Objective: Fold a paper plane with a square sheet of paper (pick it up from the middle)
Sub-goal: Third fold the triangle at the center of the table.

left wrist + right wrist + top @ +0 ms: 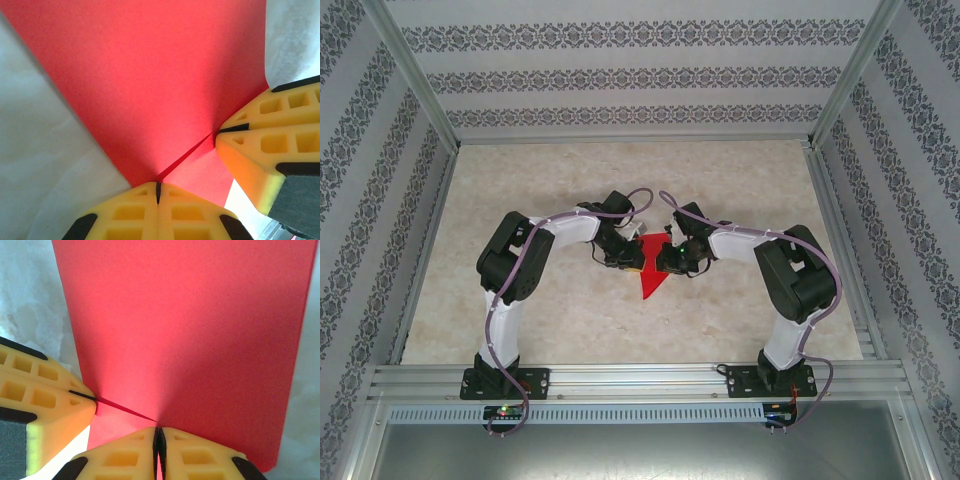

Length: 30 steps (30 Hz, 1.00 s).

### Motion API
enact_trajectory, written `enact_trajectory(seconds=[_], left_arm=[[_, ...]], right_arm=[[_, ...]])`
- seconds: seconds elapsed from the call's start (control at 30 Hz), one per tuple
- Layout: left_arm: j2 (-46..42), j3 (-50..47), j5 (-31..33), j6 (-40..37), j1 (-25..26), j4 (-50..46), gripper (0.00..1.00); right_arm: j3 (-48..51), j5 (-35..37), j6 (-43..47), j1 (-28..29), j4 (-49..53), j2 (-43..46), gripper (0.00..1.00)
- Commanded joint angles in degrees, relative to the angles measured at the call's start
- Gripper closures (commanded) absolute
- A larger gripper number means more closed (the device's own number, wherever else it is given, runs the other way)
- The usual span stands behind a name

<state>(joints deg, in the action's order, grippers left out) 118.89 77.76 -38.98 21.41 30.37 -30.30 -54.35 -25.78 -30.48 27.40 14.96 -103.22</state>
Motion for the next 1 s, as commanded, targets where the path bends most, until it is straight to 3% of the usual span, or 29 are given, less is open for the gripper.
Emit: enact_trajectory(seconds=[0.0,0.57,0.8,0.97], left_arm=[[2.4,0.6,3.7,-1.7,0.5,-4.8,0.94],[0.1,3.6,2.7,-1.2,0.7,-6.6,0.90],[-1.9,5.4,1.5,0.2,0.7,-6.3,0.82],[-4.3,6.6,5.2,0.6,0.7,-8.5,0.72]], right_arm=[[3.0,8.0,0.7,0.3,7.7,-1.7,0.88],[3.9,12.4,1.3,2.2,8.2,-4.4,0.88],[4.5,12.1,1.0,2.4,7.2,-4.8,0.89],[4.8,11.6,0.9,2.5,6.7,-4.8,0.89]])
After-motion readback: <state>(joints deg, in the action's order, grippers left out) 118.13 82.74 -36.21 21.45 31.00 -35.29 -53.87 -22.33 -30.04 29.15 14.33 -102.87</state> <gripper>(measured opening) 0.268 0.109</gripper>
